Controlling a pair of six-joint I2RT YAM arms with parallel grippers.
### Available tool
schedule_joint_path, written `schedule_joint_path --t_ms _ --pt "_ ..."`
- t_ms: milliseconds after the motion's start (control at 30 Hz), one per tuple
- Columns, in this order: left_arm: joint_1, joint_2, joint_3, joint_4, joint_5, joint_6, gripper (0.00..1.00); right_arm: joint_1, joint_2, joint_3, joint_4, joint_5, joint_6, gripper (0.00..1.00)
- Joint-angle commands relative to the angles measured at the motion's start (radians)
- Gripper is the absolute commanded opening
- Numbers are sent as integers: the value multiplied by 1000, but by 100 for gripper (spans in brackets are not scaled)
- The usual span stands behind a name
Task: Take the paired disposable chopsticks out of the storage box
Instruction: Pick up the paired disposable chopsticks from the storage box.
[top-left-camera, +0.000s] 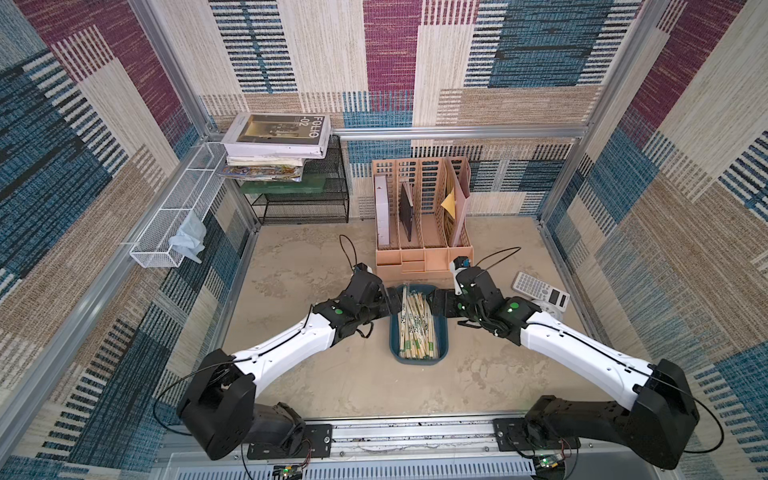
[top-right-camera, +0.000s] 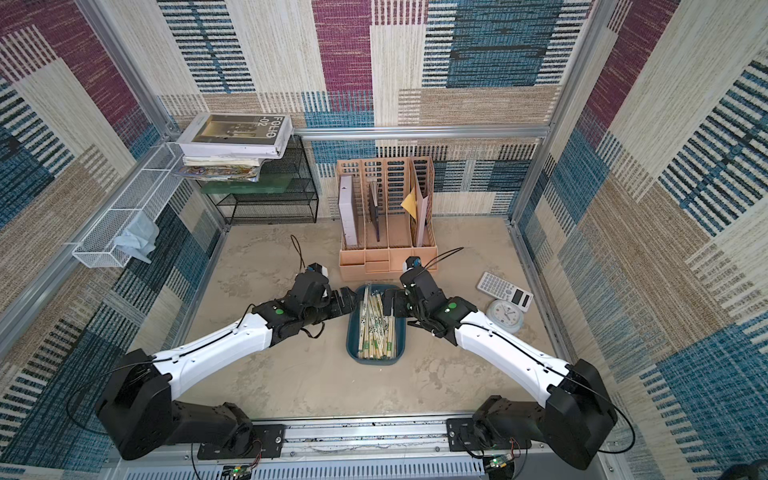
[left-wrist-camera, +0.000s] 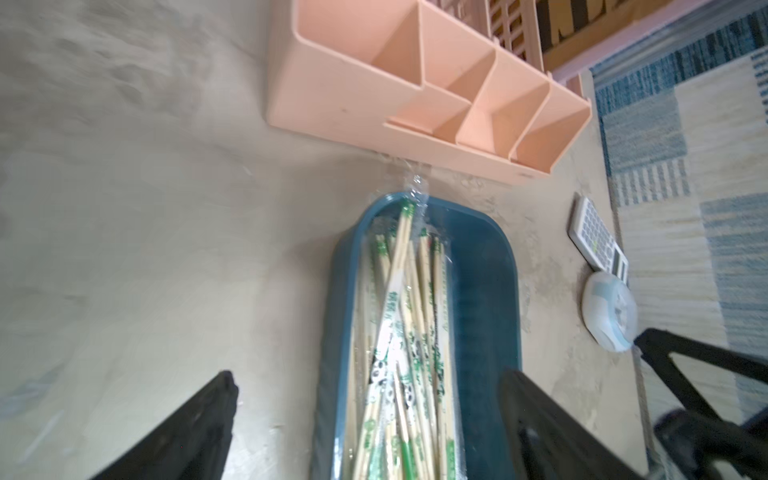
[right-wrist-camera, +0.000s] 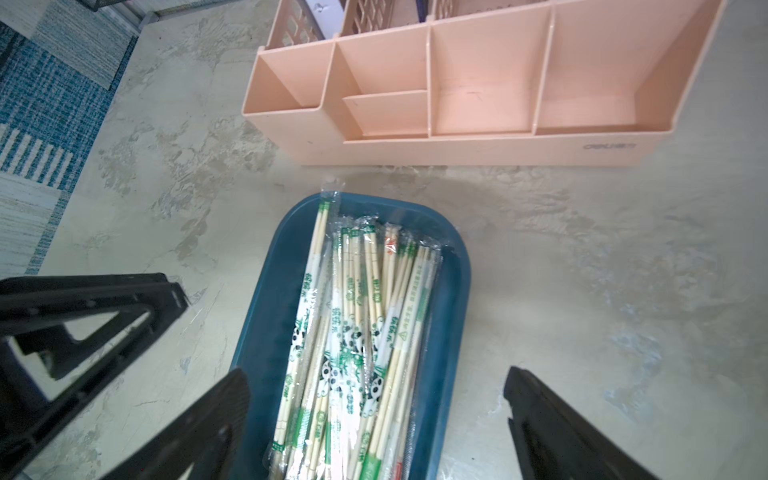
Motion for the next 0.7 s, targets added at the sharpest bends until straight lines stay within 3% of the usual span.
schedule_joint_path --t_ms 0,367,600,667 --pt "28 -49 1 -165 -140 -8 99 47 65 49 -29 42 26 95" --pt "236 -174 -105 -217 -68 -9 99 151 321 200 -79 92 66 73" --pt "262 -173 -117 -217 -33 4 99 168 404 232 -63 80 72 54" --pt "263 -172 -120 -211 -30 5 99 172 425 245 -61 77 71 53"
